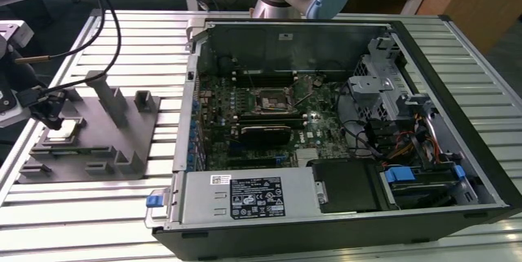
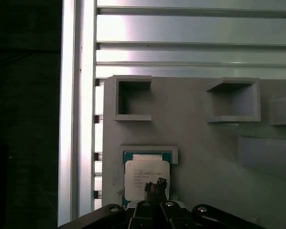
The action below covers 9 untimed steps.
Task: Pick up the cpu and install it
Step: 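Pick up the cpu and move it towards the insertion slot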
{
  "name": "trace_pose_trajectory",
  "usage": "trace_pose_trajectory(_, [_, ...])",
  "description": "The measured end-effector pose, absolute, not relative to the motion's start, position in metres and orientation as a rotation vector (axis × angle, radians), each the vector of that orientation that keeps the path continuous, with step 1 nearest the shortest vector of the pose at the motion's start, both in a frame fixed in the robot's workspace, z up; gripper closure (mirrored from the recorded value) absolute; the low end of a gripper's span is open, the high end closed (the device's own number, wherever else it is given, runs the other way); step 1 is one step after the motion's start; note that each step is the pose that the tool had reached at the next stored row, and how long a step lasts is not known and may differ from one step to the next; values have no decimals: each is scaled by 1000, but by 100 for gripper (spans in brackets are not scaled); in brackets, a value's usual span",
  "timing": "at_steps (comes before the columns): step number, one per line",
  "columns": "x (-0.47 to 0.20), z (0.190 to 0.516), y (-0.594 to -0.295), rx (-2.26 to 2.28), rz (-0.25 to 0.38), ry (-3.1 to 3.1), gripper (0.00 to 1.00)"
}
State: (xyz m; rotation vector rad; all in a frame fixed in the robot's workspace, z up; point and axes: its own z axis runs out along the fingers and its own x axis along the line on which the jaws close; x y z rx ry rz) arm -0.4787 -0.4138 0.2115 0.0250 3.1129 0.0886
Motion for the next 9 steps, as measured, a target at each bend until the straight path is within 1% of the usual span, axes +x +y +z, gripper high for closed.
trace_pose_trajectory(9, [-479, 207, -413, 25, 88, 3113, 89])
